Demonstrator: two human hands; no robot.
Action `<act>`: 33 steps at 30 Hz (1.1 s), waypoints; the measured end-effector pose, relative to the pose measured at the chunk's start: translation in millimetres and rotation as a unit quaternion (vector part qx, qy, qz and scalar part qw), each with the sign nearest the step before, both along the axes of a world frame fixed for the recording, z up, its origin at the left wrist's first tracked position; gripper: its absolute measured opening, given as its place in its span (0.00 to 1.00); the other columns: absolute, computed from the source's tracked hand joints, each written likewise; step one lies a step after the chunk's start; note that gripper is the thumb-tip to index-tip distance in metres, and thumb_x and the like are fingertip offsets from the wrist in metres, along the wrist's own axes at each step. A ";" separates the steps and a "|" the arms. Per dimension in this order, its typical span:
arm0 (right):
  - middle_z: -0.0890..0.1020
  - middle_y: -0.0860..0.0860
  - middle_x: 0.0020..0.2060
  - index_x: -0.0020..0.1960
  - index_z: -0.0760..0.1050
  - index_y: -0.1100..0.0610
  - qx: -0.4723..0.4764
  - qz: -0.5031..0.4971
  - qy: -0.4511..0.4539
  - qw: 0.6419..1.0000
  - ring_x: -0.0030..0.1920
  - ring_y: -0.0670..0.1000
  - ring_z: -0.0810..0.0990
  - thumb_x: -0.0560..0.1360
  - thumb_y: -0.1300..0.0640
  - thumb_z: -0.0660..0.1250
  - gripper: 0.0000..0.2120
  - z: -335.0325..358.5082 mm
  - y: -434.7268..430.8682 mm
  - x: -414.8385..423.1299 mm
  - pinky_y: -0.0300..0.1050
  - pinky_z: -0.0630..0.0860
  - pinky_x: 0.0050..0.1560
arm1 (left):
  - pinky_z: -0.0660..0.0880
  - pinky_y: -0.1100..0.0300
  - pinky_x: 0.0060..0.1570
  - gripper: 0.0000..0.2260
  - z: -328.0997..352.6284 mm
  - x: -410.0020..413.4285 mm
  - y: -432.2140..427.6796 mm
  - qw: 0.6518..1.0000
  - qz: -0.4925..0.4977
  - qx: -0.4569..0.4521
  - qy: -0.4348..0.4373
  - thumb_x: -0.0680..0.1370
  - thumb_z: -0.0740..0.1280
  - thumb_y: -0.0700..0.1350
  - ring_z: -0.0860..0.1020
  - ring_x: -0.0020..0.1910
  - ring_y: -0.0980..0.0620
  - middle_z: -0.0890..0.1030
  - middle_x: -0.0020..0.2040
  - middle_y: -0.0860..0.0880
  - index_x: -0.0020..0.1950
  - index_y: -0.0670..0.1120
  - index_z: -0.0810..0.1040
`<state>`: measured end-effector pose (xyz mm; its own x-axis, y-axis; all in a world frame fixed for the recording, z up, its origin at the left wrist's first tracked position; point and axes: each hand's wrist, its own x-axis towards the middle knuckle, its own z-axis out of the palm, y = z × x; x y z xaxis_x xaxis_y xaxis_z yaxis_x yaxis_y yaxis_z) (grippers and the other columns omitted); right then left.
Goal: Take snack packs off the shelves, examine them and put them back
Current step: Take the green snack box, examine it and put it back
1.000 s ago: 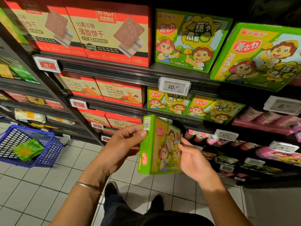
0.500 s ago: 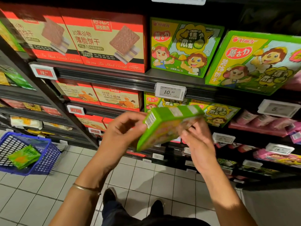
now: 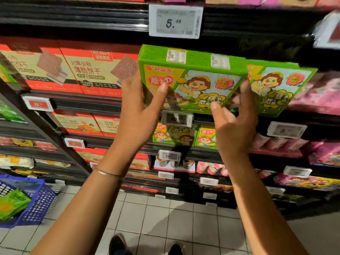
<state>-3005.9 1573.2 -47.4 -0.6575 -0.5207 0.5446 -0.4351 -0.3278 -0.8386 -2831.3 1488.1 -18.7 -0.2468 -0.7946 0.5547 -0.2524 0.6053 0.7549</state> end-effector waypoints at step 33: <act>0.80 0.55 0.63 0.68 0.77 0.58 0.163 0.025 -0.037 0.986 0.64 0.51 0.79 0.79 0.61 0.71 0.17 -6.8 -3.4 -41.0 0.46 0.77 0.64 | 0.79 0.43 0.52 0.31 -20.7 -38.7 -35.8 0.976 0.206 0.049 -0.046 0.71 0.81 0.58 0.78 0.58 0.47 0.76 0.60 0.49 0.67 0.49 0.70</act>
<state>-3046.9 1569.7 -54.2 -0.6583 -0.6928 0.2946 -0.3594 -0.0546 -0.9316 -2869.9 1452.3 -39.5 0.0598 -0.8854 0.4610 -0.5289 0.3635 0.7669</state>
